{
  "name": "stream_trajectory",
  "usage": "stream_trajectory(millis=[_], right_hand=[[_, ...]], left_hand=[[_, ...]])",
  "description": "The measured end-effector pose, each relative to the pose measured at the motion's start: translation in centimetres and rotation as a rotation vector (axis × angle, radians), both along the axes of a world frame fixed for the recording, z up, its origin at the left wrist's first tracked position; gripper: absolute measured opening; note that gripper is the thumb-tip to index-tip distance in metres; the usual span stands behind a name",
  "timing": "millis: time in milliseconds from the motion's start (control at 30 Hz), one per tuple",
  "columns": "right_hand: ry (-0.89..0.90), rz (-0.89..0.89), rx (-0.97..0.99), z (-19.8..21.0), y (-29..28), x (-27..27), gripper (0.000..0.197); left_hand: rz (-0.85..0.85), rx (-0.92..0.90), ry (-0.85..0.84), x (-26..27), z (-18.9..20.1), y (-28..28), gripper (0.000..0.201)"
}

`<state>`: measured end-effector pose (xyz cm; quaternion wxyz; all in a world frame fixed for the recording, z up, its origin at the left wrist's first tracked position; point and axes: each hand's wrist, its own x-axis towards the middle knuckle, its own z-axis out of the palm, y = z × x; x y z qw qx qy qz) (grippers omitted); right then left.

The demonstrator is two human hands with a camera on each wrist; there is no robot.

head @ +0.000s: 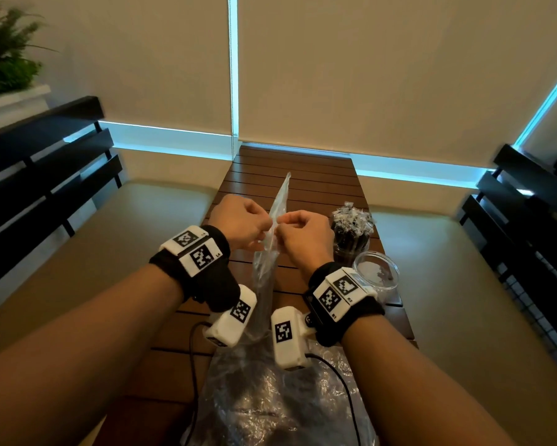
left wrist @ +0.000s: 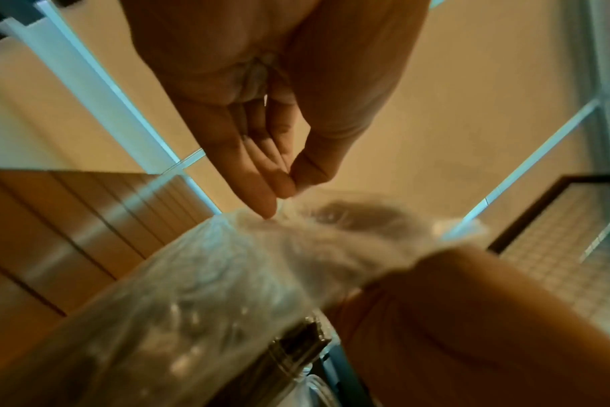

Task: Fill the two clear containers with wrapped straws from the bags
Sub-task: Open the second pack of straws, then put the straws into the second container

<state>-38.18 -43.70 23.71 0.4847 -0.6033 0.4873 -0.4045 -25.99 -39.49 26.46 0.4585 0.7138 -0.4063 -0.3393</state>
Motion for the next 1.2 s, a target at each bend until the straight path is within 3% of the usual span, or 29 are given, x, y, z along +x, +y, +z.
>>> stream_trajectory(millis=[167,267,367,433,533,700,767,833,867,967,1033,1100,1200], right_hand=[[0.028,0.040,0.038,-0.4,-0.5,0.4,0.010],[0.018,-0.012,0.058,-0.1,-0.7,0.5,0.012],[0.129,-0.137,-0.016,-0.2,-1.5,-0.1,0.015],[0.207,-0.266,-0.029,-0.6,-2.4,-1.8,0.015],[0.288,-0.397,-0.055,-0.5,-3.1,-4.4,0.012],[0.405,-0.198,-0.316,0.4,-2.5,-2.7,0.018],[0.532,-0.076,-0.468,0.4,-2.5,-2.5,0.017],[0.618,-0.029,-0.497,0.1,-2.7,-2.9,0.014],[0.636,-0.035,-0.448,-0.1,-2.8,-3.2,0.022],[0.723,-0.064,-0.347,-0.2,-2.5,-3.1,0.033],[0.779,-0.002,-0.483,-0.1,-1.7,-2.3,0.022],[0.814,0.131,-0.611,-0.1,-1.2,-1.2,0.018],[0.861,0.353,-0.541,-0.6,-1.3,0.2,0.012]], left_hand=[[-0.071,0.117,-0.361,-0.2,0.6,-1.8,0.017],[-0.081,0.114,-0.514,-0.5,0.6,-2.5,0.019],[-0.068,0.120,-0.659,-0.4,1.0,-2.4,0.015],[0.007,0.129,-0.696,1.4,1.5,-1.9,0.011],[0.144,0.045,-0.578,4.4,2.0,-1.6,0.014],[0.090,-0.081,-0.584,3.3,2.7,-2.9,0.020],[0.155,-0.137,-0.605,3.9,3.6,-3.5,0.017],[0.215,-0.173,-0.599,5.1,4.4,-3.6,0.016],[0.206,-0.175,-0.613,5.4,4.6,-3.6,0.015],[0.104,-0.166,-0.717,4.7,3.8,-3.3,0.016],[0.035,-0.157,-0.755,3.7,2.4,-3.2,0.016],[-0.052,-0.130,-0.787,2.8,0.7,-3.1,0.016],[-0.184,-0.149,-0.866,1.7,-1.3,-2.6,0.018]])
